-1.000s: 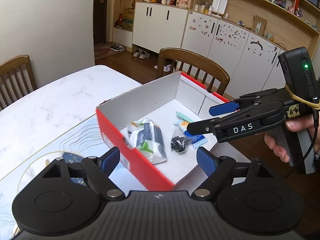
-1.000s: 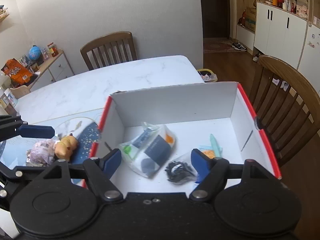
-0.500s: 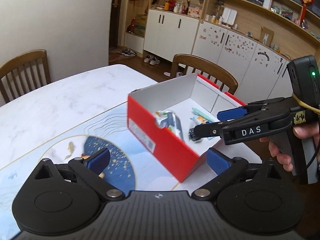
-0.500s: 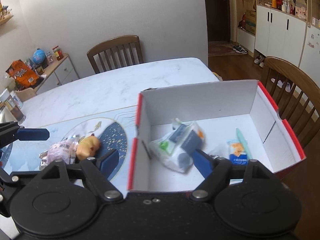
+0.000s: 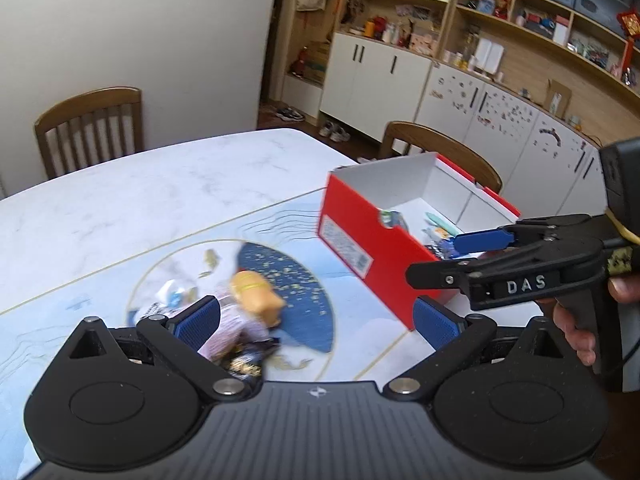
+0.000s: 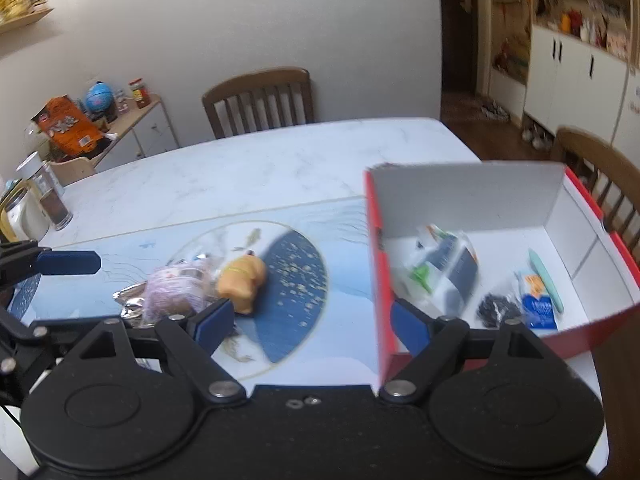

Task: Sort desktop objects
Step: 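Move both tools out of the box back over the remaining snack pile, then grasp the black snack packet with right tool while left tool hovers over white cable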

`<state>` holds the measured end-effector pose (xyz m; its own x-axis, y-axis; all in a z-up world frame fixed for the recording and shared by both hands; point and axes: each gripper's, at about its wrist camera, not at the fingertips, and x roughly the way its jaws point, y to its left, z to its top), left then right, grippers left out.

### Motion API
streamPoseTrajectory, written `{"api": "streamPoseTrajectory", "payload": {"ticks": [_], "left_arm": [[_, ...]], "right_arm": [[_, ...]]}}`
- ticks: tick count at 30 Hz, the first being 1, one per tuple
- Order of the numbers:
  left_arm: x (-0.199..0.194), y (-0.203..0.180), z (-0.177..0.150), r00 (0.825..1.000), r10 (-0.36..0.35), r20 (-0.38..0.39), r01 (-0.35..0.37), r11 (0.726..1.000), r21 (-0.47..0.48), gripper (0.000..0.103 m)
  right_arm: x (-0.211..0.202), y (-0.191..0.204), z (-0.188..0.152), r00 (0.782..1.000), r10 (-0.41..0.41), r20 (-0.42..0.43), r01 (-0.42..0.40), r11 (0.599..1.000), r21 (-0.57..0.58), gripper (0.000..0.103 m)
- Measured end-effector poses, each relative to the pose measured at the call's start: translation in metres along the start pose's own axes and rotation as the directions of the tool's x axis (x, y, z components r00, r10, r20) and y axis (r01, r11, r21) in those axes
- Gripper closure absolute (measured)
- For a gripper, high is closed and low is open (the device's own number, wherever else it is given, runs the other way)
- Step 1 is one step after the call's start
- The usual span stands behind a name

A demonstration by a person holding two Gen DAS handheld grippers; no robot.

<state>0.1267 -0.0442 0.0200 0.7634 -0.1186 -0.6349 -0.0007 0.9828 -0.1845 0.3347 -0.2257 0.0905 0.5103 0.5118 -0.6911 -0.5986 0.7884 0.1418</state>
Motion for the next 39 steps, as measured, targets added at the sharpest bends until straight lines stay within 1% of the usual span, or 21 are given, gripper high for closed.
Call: {"api": "streamPoseTrajectory", "payload": {"ticks": [2,4,9,15,19,22,24,27,30,33,39], "left_arm": [[-0.005,0.008,-0.004,1.000,0.012,0.005,-0.012,1.000,-0.009,0.000],[-0.010,0.016,-0.008,1.000,0.019,0.005,-0.019,1.000,-0.015,0.000],[-0.019,0.037,-0.020,0.999,0.043,0.006,-0.043,0.998,-0.040,0.000],[-0.027,0.065,-0.039,0.997,0.072,-0.002,-0.072,0.994,-0.079,0.000],[-0.032,0.083,-0.052,0.996,0.091,-0.003,-0.091,0.991,-0.097,0.000],[-0.035,0.093,-0.061,0.995,0.101,-0.005,-0.101,0.990,-0.102,0.000],[-0.035,0.097,-0.064,0.994,0.113,-0.006,-0.113,0.989,-0.099,0.000],[-0.033,0.103,-0.067,0.992,0.128,-0.011,-0.129,0.987,-0.094,0.000],[-0.029,0.110,-0.070,0.992,0.126,-0.017,-0.127,0.986,-0.111,0.000],[-0.024,0.116,-0.075,0.991,0.132,-0.025,-0.134,0.985,-0.108,0.000],[-0.008,0.119,-0.091,0.993,0.101,-0.068,-0.106,0.991,-0.079,0.000]], "right_arm": [[-0.002,0.015,-0.002,1.000,-0.010,0.024,0.011,0.999,-0.040,0.015],[-0.003,0.026,-0.004,0.999,0.005,0.033,-0.003,0.998,-0.058,0.012],[0.000,0.049,-0.006,0.999,0.024,0.021,-0.023,0.999,-0.044,0.008],[0.007,0.075,-0.009,0.999,0.033,0.011,-0.032,0.998,-0.060,0.004],[0.011,0.090,-0.009,0.999,0.042,0.001,-0.042,0.996,-0.081,0.003],[0.016,0.102,-0.007,0.999,0.035,-0.003,-0.035,0.992,-0.118,0.003],[0.019,0.107,-0.005,0.998,0.060,-0.009,-0.061,0.990,-0.131,0.003],[0.026,0.115,-0.002,0.997,0.074,-0.023,-0.076,0.986,-0.146,0.004],[0.034,0.122,0.000,0.996,0.082,-0.032,-0.086,0.985,-0.151,0.005],[0.043,0.125,0.001,0.996,0.080,-0.042,-0.085,0.985,-0.148,0.005],[0.059,0.126,0.001,0.996,0.068,-0.060,-0.077,0.986,-0.146,0.007]]}}
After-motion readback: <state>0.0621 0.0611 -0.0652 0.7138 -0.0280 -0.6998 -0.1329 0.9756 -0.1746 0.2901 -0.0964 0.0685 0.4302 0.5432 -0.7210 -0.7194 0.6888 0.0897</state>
